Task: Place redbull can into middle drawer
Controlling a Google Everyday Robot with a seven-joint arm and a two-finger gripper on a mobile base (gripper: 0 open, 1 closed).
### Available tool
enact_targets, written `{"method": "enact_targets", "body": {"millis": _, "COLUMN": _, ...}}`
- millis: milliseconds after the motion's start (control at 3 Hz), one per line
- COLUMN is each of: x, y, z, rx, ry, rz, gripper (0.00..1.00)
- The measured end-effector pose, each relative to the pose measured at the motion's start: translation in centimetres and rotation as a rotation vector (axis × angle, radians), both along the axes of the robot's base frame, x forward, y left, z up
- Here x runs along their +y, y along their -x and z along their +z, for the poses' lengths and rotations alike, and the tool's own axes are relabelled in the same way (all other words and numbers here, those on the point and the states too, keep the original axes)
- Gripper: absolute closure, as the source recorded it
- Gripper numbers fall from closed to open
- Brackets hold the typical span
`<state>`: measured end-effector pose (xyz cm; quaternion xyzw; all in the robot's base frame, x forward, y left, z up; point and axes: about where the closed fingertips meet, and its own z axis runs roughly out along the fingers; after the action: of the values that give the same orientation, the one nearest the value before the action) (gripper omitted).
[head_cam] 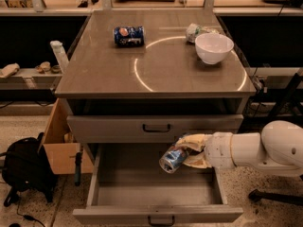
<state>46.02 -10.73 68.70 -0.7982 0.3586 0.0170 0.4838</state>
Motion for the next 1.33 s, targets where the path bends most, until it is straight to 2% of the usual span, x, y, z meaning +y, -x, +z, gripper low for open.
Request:
{"method": "enact_targets", "body": {"millis": 333, "x": 0.3, "y": 0.1, "z": 0.2, "rx": -0.012, "ry": -0.004, "rz": 0.005, "gripper": 1.00}}
{"method": "enact_targets", "body": {"millis": 667, "x": 0.1, "y": 0.6, "z": -3.0, "rx": -0.010, "ry": -0.024, "rz": -0.008, "gripper": 1.00}}
{"method": "enact_targets", "body": {"millis": 1333, "x": -0.5, "y": 1.1, "z": -13.6, "rx": 0.049, "ry": -0.059, "rz": -0.065, "gripper": 1.00}}
